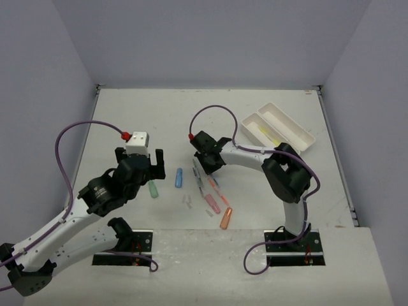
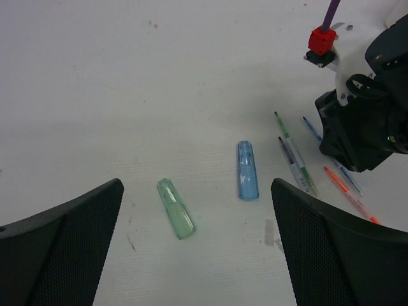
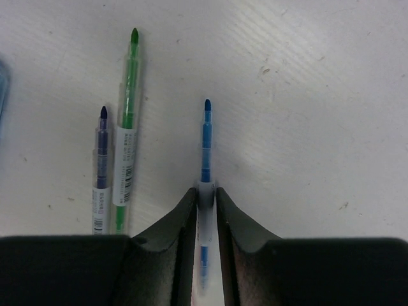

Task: Sort the stationery into containers
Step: Pick up the pen from the center of the board.

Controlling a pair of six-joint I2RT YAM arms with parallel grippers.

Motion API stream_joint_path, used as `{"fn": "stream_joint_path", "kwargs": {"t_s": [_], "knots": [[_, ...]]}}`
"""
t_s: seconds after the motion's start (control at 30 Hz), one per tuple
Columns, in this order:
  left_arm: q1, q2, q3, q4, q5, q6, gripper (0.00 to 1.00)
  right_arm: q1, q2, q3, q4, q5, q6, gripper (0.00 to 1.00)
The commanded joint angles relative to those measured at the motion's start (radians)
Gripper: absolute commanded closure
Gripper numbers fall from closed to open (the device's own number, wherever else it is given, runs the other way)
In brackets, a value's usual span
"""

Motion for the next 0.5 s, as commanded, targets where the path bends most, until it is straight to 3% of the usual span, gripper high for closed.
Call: {"fn": "stream_joint_path", "kwargs": {"t_s": [0.0,0.27,0.3,0.43,0.47], "knots": [[0.001,-0.009,-0.006,0.036,-0.004,0.025,0.0,-0.022,0.023,0.007,0.001,0.005,-0.022,0.82],[0.002,0.006,0.007,0.019,0.004,0.007,0.0,-0.05,0.03,-0.026,0.003,-0.017,-0.04,0.94],[0.001,0.02,0.024,-0.002,0.016,-0.015,0.0,-0.056,0.023,-0.026,-0.01,0.003,-0.038,0.99],[0.002,0.062,0.038,0.002,0.139,-0.119,0.0,-0.062,-0.087,-0.031,-0.031,0.11,0.008,1.0],[0.001,0.07,0.022,0.029,0.172,-0.143,0.0,-0.065,-0.181,-0.038,-0.033,0.189,0.039,1.0]]}}
